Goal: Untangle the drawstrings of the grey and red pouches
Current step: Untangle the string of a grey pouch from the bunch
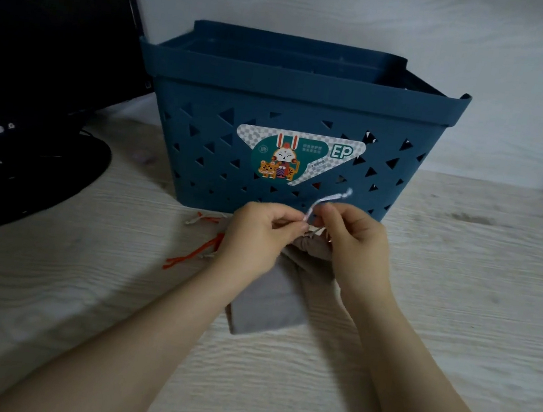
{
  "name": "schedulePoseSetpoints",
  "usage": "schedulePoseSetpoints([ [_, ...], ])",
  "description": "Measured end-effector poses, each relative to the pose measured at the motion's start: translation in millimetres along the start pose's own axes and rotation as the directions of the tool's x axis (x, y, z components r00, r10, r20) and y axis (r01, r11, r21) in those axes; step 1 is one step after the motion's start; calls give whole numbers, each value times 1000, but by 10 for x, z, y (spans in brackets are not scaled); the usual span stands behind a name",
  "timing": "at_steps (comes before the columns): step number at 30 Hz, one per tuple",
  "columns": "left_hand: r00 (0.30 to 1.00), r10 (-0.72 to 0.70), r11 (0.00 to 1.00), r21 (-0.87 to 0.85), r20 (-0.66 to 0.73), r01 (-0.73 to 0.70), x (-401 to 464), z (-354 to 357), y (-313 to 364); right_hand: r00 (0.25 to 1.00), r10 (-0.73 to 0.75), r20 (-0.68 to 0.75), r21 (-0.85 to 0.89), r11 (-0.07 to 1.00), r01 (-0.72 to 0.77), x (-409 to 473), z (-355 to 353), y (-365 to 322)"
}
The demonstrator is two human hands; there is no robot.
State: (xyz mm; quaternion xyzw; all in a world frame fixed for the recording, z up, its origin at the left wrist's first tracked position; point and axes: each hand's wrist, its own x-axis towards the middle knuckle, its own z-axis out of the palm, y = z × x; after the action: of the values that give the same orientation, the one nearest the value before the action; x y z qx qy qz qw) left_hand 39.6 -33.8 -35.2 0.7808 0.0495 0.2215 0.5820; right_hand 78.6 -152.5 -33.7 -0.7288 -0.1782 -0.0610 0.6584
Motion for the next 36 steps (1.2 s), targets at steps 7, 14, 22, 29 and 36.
schedulePoseSetpoints([
  [7,954,-226,892,-351,196,283,-81,0,180,997,-71,26,-193,978,75,-9,14,-8],
  [14,963,-234,969,-55,130,243,-69,19,143,985,-154,-80,-99,984,146,8,-48,-31],
  [22,934,117,903,354,339,-242,-103,6,113,987,-86,132,133,989,68,-20,-27,-63],
  [29,972,119,943,283,204,-175,-49,-23,63,947,-101,306,219,975,34,-35,-30,-103],
  [36,993,-34,990,142,116,18,-10,-55,56,945,-187,268,-314,910,270,0,-85,7],
])
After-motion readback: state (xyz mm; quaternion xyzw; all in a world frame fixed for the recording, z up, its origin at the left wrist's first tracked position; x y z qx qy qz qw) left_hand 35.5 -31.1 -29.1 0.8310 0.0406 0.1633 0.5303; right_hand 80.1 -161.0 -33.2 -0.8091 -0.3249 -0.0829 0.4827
